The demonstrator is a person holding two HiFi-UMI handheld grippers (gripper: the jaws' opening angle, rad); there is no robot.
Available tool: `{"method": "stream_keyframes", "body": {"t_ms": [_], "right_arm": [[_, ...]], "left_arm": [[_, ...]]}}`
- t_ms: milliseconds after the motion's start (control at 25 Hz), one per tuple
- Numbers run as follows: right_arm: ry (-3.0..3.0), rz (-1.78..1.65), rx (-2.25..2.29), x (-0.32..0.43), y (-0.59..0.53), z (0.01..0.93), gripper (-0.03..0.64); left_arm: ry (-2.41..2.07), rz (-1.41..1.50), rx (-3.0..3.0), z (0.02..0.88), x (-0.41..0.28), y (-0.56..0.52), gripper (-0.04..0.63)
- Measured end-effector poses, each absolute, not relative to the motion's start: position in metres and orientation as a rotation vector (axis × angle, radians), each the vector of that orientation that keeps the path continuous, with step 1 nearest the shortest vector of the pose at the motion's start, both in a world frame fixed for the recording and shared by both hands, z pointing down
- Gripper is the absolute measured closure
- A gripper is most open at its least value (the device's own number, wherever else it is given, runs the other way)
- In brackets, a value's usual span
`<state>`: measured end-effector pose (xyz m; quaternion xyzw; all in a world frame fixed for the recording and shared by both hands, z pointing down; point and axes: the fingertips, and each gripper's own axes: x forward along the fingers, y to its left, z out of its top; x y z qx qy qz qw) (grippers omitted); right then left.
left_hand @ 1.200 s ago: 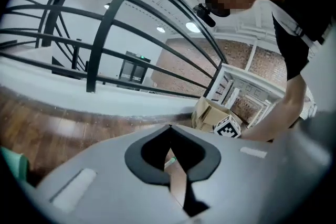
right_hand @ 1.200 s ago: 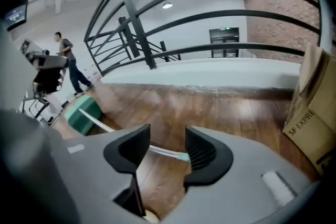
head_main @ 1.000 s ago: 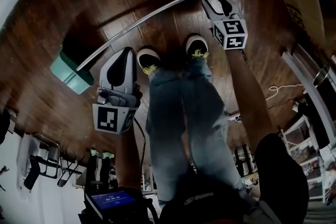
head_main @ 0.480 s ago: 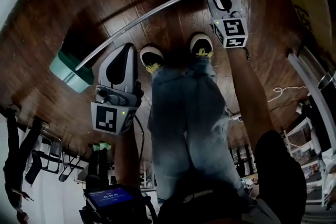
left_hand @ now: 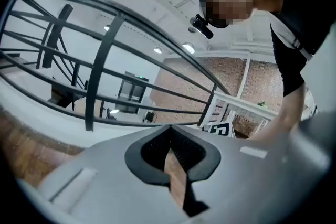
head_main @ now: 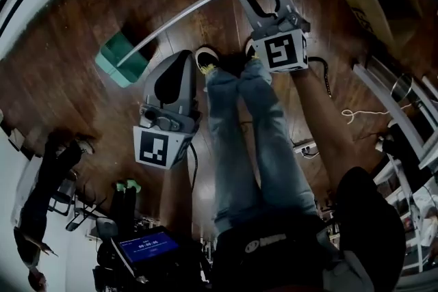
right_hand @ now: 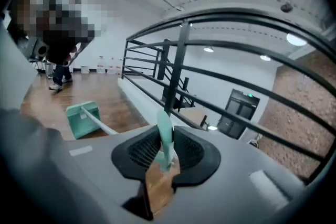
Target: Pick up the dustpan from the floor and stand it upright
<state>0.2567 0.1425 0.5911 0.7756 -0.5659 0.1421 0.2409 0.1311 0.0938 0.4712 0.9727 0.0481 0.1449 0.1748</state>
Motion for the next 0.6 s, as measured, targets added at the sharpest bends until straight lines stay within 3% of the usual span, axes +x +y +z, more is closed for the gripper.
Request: {"method": "stream_keyframes", "body": {"t_ms": [360,600], "right_arm": [[-1.849,-0.012,1.701,0.109,0.02,0.425,0.522],[-2.093,-0.063,1.532,-0.016,-0.103,0.374,0.506]], "left_arm": [[-0.133,0.262,2.833,0.315,0.047,0.034,0.577],[-0.452,0.222,2.789,0.264,-0.062,-0.079,0.577]]}}
